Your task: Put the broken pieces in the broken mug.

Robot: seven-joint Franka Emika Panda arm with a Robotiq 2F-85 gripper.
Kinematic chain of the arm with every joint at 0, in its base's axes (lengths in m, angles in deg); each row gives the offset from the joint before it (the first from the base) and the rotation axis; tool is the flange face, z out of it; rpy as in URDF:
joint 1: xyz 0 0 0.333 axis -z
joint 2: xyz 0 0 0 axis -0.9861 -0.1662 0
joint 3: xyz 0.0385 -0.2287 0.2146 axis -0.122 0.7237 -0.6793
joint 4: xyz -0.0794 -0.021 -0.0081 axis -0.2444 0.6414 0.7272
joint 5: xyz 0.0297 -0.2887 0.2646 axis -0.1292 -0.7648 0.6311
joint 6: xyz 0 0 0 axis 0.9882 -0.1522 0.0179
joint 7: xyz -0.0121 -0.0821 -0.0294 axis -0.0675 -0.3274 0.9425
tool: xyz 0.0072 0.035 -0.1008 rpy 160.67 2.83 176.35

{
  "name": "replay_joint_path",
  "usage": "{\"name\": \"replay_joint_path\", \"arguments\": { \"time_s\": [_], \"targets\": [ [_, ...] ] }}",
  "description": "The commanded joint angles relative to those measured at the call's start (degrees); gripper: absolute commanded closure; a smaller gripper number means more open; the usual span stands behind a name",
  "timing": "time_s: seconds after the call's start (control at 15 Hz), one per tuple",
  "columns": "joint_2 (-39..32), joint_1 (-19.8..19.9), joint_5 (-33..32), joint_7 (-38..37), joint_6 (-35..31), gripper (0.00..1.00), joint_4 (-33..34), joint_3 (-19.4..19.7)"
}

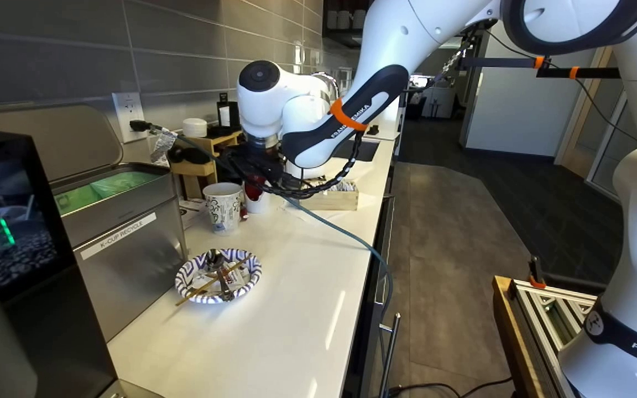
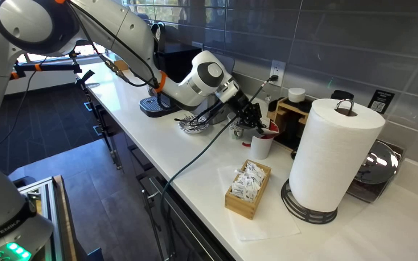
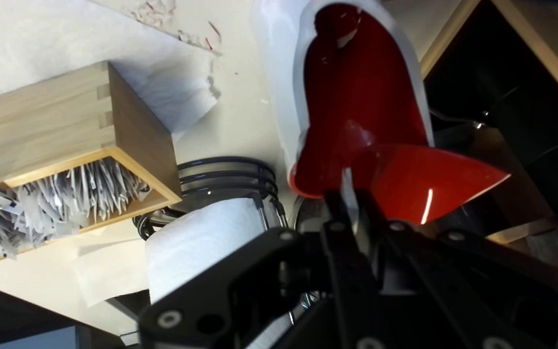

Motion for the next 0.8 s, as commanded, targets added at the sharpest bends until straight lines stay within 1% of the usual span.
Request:
{"name": "replay_joint_path", "arguments": {
  "time_s": [0.0, 0.4, 0.73],
  "targets": [
    [1.61, 2.43, -0.62, 0.26, 0.85, 0.98, -0.87, -3.66],
    [2.91, 2.82, -2.06, -0.41, 1.22, 0.98, -1.53, -4.11],
    [3.48, 3.21, -3.73, 0.92, 3.69, 0.98, -2.0, -4.29]
  ]
}}
